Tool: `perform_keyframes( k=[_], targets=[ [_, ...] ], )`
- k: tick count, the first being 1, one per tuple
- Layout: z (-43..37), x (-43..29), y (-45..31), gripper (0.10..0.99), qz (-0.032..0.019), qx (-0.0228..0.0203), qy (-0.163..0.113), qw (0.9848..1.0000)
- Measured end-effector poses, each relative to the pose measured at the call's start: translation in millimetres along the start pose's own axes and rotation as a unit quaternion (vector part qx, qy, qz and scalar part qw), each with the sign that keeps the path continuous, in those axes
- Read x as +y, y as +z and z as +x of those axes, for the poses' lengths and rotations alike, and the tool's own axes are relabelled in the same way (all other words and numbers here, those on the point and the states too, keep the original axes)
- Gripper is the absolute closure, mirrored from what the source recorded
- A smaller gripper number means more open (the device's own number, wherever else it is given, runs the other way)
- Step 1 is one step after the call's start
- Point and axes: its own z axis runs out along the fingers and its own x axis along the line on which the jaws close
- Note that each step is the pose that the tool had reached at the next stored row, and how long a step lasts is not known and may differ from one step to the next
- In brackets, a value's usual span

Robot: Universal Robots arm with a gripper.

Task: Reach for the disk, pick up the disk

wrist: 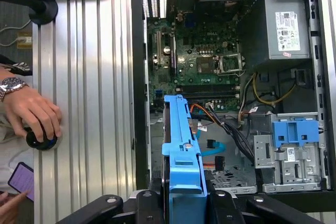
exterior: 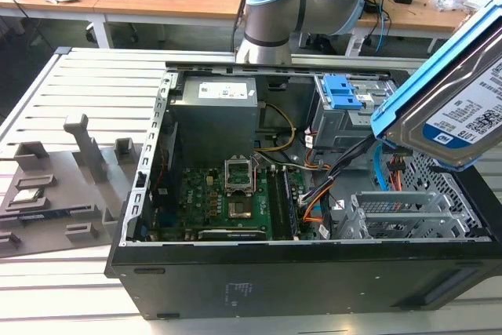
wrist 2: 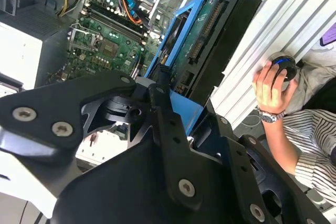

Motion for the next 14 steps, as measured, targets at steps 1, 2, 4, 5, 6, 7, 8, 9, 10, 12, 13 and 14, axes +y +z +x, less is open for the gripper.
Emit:
perform_keyframes(
  k=[1,2,4,5,6,7,8,9,10,12,13,14],
  targets=[
    [1.4,-0.1,0.0,0.718,0.0,0.0,0.0,1.0],
    [4.8,-0.2,0.0,0.718,0.0,0.0,0.0,1.0],
    [8.1,-0.4,0.1,0.718,0.0,0.0,0.0,1.0],
    [10.5,-0.5,0.1,0.718,0.0,0.0,0.0,1.0],
    [12.1,-0.6,0.1,0.718,0.0,0.0,0.0,1.0],
    [13.7,-0.7,0.1,0.718,0.0,0.0,0.0,1.0],
    [15.2,-0.8,0.1,0.718,0.0,0.0,0.0,1.0],
    [17.2,-0.9,0.1,0.718,0.0,0.0,0.0,1.0],
    [20.3,-1.0,0.1,0.718,0.0,0.0,0.0,1.0],
    [24.0,-1.2,0.2,0.718,0.0,-0.0001,0.0,1.0],
    [25.9,-1.3,0.1,0.718,0.0,-0.0001,0.0,1.0],
    [27.6,-1.4,0.1,0.718,0.0,0.0,0.0,1.0]
  ],
)
